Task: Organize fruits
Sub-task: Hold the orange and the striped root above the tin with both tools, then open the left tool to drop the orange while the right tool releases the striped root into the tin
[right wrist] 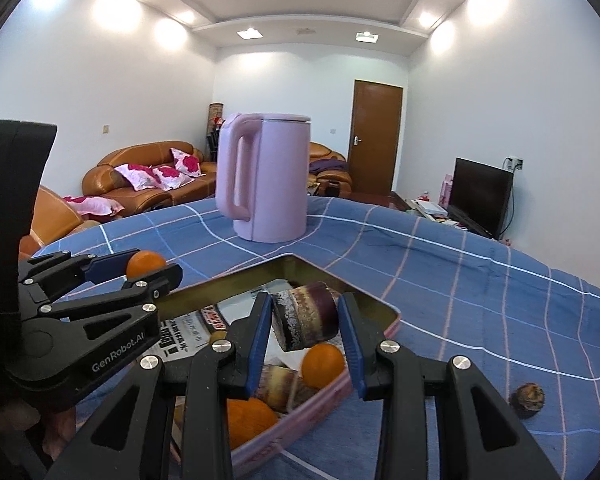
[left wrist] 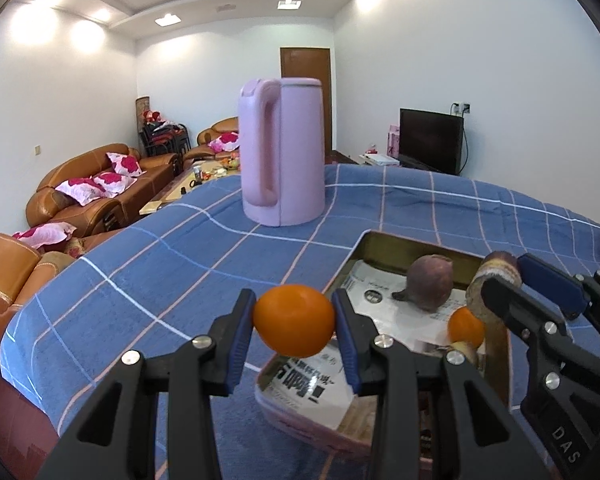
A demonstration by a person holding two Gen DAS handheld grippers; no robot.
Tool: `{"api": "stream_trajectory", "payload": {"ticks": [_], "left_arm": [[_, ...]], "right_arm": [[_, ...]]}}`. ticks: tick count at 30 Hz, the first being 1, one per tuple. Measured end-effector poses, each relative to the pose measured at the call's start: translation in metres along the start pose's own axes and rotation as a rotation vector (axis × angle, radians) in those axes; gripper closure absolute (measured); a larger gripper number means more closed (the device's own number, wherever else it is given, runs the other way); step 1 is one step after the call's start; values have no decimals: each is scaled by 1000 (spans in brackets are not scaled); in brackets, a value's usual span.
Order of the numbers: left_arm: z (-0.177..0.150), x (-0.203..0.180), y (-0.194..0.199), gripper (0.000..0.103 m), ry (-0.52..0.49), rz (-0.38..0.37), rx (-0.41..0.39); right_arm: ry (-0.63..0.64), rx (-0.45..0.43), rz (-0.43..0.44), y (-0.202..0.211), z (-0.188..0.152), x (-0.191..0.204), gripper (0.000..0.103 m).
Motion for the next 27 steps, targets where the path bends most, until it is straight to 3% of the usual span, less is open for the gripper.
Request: {"api": "stream_trajectory", "payload": {"ticks": [22,27], "left_arm": [[-8,3,-6,60,-8,-18,35],[-7,4,-5,43,6,-17,29]], "right_arm": [[26,118,39,-27,-11,23,67],[-19,126,44,-27,-11,15,66]]}}
Point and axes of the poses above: each gripper's, at about its wrist camera, not at the fingertips, and y roughly against the way its jaws point, x to its left, z to its top, the point moved 7 cm from there along -y, roughly the way its jaws point, and after that the axes turned 15 degrees about -y, right-handed, at the moved point
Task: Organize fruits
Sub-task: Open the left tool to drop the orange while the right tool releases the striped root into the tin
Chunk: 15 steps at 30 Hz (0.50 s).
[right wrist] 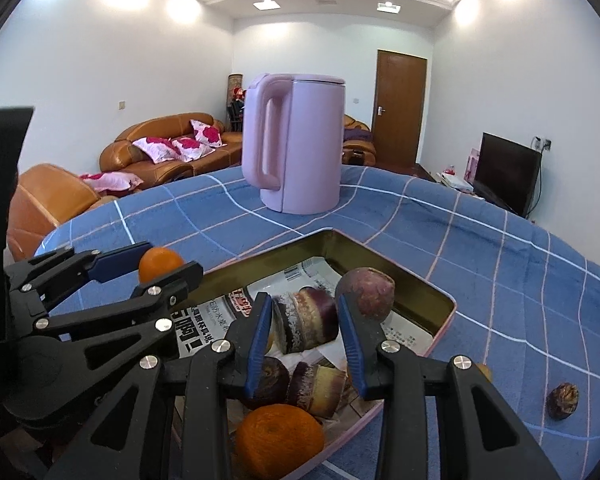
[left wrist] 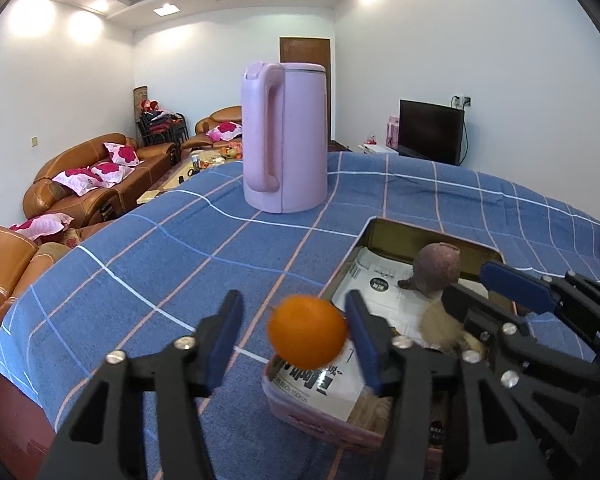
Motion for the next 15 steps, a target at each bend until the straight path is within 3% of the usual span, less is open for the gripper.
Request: {"api": "stream_trajectory", "payload": {"ticks": [8,10,15], "left_arm": [[3,-6,5,27,-13,-11,-18],[4,-9,7,27,-17,-13,-23],[7,-17,9,27,-39,-16,-30]], "right_arm": [[-20,-17,-26,12,1,-14,56],[-23,-23,-34,17,2,-20,51],[-37,-43,-75,30,7,-40,51]]}}
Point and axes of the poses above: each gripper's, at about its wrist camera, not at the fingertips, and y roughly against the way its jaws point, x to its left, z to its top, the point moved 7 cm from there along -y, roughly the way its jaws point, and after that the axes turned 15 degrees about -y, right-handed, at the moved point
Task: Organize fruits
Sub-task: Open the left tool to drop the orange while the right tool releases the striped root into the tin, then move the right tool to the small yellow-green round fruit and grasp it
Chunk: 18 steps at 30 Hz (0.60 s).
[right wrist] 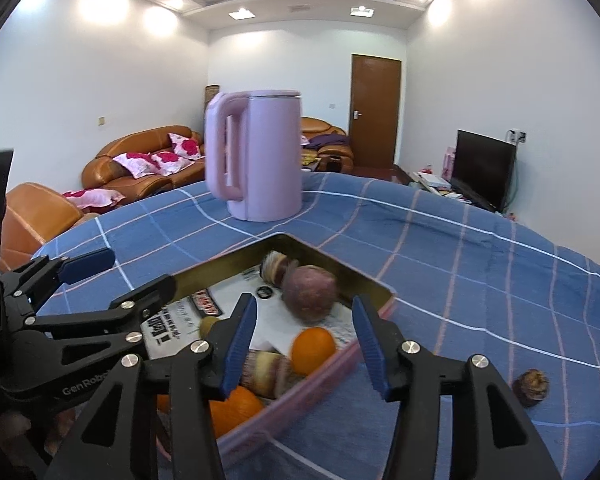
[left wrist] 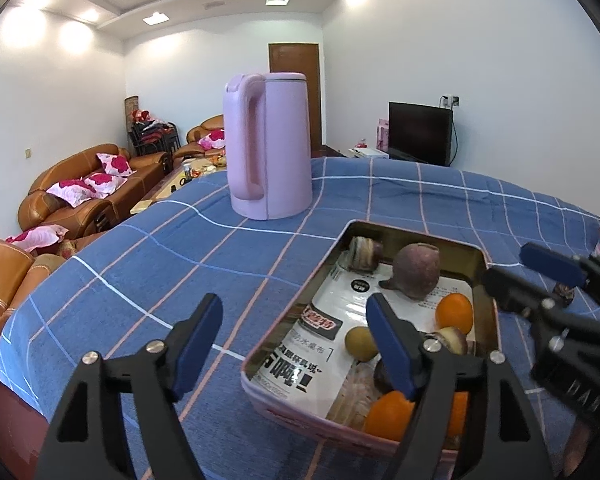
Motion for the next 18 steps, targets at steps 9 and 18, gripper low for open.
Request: {"api": "stream_trajectory", "payload": {"ticks": [9,18], "left_arm": [[-1,1,-4,27,41,-17,18],[8,-15,2,27,-3,-34,-3]], "right_arm": [[-53,21,-172,13,0,-74,51],[-142,151,-174,-18,-6,-107,51]]}}
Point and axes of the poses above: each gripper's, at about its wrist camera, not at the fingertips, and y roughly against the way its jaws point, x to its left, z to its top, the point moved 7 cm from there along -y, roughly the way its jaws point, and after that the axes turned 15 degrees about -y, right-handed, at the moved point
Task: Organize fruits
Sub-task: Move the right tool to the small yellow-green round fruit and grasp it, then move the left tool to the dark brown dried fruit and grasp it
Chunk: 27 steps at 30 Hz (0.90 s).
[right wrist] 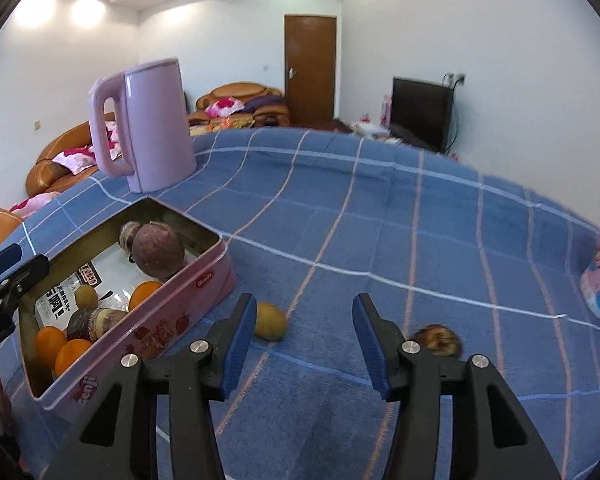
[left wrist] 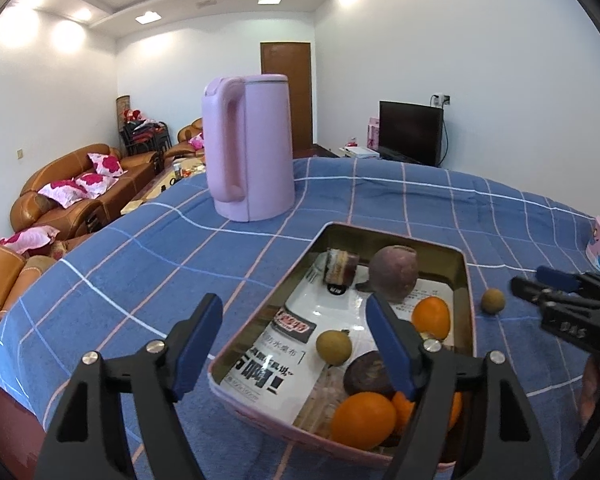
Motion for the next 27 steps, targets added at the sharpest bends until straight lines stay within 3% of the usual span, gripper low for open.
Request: {"api": "stream_trajectory", "payload": {"ticks": [9,13,14,20,27], "left_arm": [[12,-13,7,27,-33,-10,-22],[17,-22,10,27,-54,-19,-32],[19,-25,11,27,-58,-23,-35],[36,-56,17,27,-114,-69,-56],[58,-116,16,27,-199,-151,-53]], "right_arm": [[41,113,7,-32,-5,18,52],[42,174,21,-43,-11,20,72],[39,175,26,-42,-11,19,73],[23,93,17,-21,-6,3,73],[-59,-23,-99,15,7,-74,73]]}}
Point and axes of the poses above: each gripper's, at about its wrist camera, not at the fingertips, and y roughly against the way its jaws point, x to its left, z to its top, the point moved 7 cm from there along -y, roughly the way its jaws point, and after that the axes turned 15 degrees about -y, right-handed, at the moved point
